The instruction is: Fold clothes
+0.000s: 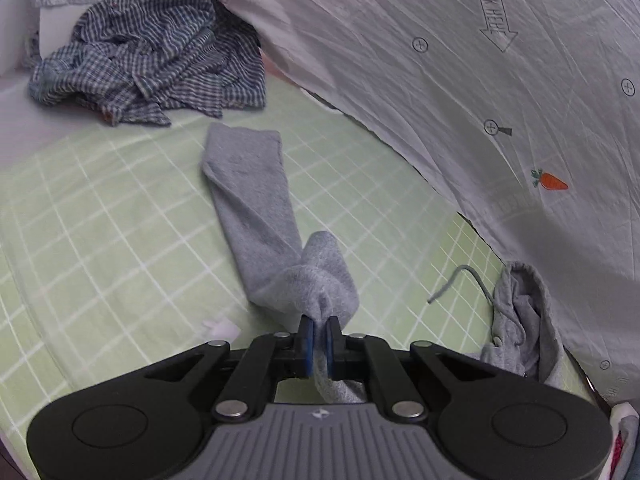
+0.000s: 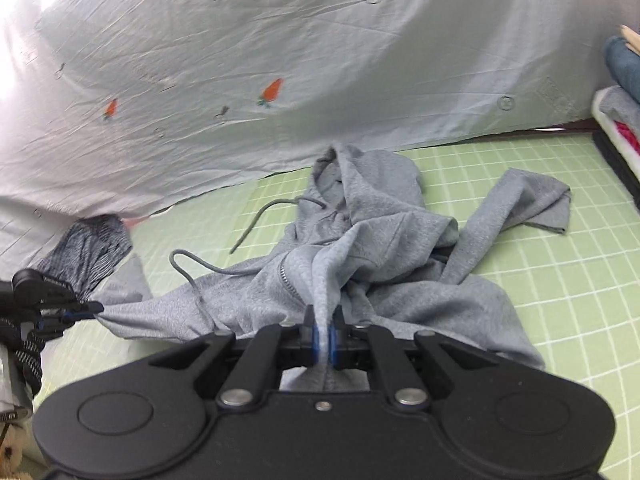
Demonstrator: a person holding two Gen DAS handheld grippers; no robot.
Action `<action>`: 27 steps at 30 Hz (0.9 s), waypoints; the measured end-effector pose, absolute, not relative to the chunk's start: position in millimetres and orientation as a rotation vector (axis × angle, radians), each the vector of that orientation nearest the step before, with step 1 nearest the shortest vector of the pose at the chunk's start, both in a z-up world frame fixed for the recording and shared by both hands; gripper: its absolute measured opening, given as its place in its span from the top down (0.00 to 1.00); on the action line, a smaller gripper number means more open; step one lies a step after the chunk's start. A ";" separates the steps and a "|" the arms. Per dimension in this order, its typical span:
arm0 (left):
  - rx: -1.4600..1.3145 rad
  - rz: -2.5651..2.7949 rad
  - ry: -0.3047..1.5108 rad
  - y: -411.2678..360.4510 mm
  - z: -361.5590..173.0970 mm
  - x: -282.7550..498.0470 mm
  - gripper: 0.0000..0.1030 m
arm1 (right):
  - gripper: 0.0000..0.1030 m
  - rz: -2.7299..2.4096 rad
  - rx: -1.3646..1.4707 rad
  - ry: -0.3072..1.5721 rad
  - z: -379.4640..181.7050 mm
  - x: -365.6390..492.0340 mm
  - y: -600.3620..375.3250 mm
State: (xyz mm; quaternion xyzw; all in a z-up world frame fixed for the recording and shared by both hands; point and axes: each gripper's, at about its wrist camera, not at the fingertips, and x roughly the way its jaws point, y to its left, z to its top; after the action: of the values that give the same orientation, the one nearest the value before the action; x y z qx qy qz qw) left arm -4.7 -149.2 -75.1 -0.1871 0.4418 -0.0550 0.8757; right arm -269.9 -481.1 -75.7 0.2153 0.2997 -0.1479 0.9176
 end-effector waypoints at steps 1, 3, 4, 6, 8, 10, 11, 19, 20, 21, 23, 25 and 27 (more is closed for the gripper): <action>-0.382 -0.100 0.909 -139.0 -71.1 -0.4 0.93 | 0.95 -0.280 0.431 0.616 -74.5 -263.0 -473.1; -0.378 -0.096 0.890 -132.3 -63.8 14.3 0.94 | 0.95 -0.247 0.410 0.607 -70.7 -249.7 -462.0; -0.377 -0.097 0.882 -130.3 -60.2 22.3 0.94 | 0.95 -0.238 0.403 0.600 -68.1 -243.5 -458.8; -0.372 -0.109 0.861 -132.5 -52.1 40.0 0.94 | 0.95 -0.237 0.403 0.568 -58.2 -228.8 -459.7; -0.361 -0.147 0.825 -150.5 -40.2 63.2 0.94 | 0.95 -0.263 0.409 0.526 -46.4 -215.0 -479.1; -0.351 -0.194 0.776 -175.4 -24.6 90.3 0.94 | 0.95 -0.299 0.394 0.480 -32.4 -199.7 -502.0; -0.342 -0.215 0.749 -190.5 -17.0 102.8 0.94 | 0.95 -0.317 0.387 0.458 -25.3 -192.0 -513.5; -0.231 -0.335 0.791 -297.8 -21.7 144.1 0.68 | 0.57 -0.684 0.238 0.557 -41.7 -122.0 -629.5; -0.215 -0.342 0.816 -303.1 -32.4 134.1 0.59 | 0.58 -0.748 0.204 0.606 -51.9 -122.9 -635.6; -0.196 -0.356 0.844 -305.9 -43.8 122.8 0.54 | 0.56 -0.773 0.196 0.615 -59.1 -130.8 -638.3; -0.153 -0.399 0.917 -307.0 -70.3 94.5 0.53 | 0.45 -0.760 0.238 0.628 -69.7 -158.1 -641.6; -0.137 -0.445 0.999 -308.7 -94.8 67.0 0.52 | 0.35 -0.793 0.269 0.656 -82.8 -188.1 -639.3; -0.131 -0.490 1.075 -311.8 -115.6 42.4 0.51 | 0.35 -0.824 0.284 0.703 -97.3 -214.9 -636.3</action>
State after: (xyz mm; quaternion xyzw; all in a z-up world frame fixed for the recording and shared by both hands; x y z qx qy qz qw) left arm 42.4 -311.8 -115.6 -0.0618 0.5063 -0.2310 0.8285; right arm -214.9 -636.3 -97.3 0.1347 0.3333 -0.3906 0.8475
